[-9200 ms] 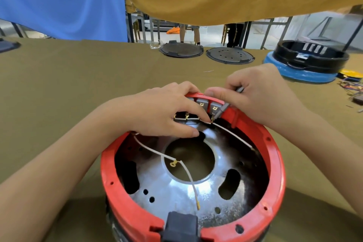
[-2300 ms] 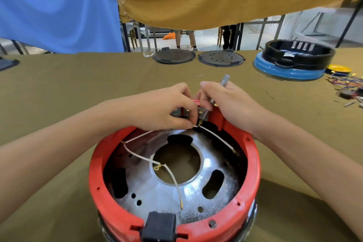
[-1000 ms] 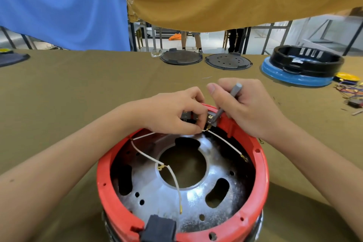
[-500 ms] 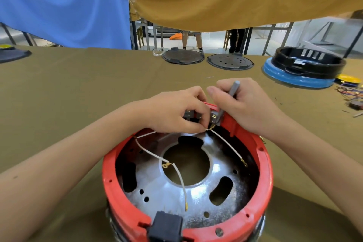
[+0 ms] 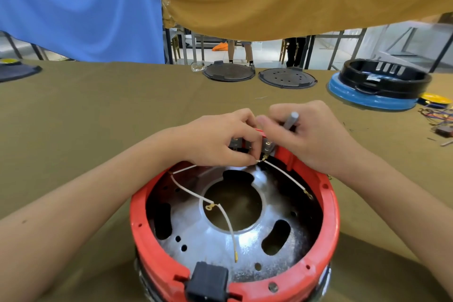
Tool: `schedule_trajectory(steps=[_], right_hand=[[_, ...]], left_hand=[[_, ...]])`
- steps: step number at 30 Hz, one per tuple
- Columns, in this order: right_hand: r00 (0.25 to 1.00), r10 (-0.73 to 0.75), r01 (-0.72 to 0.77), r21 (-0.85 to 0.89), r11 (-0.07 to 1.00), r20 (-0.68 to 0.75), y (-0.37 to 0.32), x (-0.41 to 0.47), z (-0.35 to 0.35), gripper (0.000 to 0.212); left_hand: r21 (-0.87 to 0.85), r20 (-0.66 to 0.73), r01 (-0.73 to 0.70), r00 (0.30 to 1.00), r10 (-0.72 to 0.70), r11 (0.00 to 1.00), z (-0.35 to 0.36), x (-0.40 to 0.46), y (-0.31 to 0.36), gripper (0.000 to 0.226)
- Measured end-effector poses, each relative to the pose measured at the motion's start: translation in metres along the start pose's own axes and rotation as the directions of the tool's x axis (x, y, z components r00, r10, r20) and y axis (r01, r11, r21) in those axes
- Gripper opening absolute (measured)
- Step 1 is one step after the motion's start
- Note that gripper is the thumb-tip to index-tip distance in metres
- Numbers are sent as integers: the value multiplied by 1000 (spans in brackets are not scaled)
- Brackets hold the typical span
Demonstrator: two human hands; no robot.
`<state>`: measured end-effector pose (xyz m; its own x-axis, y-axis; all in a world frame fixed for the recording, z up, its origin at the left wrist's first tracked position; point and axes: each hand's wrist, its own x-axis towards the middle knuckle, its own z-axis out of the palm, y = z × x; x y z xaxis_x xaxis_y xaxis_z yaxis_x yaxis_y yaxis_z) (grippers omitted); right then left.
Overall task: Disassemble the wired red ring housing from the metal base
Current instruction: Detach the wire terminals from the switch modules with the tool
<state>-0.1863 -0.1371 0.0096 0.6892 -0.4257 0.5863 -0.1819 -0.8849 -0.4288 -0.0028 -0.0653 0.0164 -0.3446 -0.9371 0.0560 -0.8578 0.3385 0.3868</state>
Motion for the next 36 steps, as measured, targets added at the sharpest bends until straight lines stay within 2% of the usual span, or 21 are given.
schedule_trajectory(steps=[3,11,17,24,26,30,33,36], right_hand=[[998,-17,19,-34,999,60,-3,2,-2,54],[973,225,-222,61,973,-46,2,7,6,48],[949,299,-294,63,954,-97,-2,8,9,45],[945,275,-249,159,955,-178,2,1,8,47],[963,191,-179,75,981,-190,-2,-1,7,49],[994,79,-85,-83,993,-74,-7,0,0,49],[992,123,-123,-15,992,2,-1,-3,-8,42],[987,157,-158,55,986,12,0,-5,-7,41]], left_hand=[[-7,3,-1,1000,1,1000,0,0,-1,8],[-30,-10,-12,1000,12,999,1,0,-4,8],[-31,-9,-23,1000,22,999,1,0,-5,6],[-25,-12,-18,1000,18,1000,1,-1,-4,6],[-23,-22,-14,1000,14,1000,1,-1,-3,7],[-45,-25,-21,999,19,999,0,-2,-2,14],[-42,-13,-17,1000,17,999,0,-2,-4,9],[-28,-1,-18,1000,18,999,-1,-2,-5,6]])
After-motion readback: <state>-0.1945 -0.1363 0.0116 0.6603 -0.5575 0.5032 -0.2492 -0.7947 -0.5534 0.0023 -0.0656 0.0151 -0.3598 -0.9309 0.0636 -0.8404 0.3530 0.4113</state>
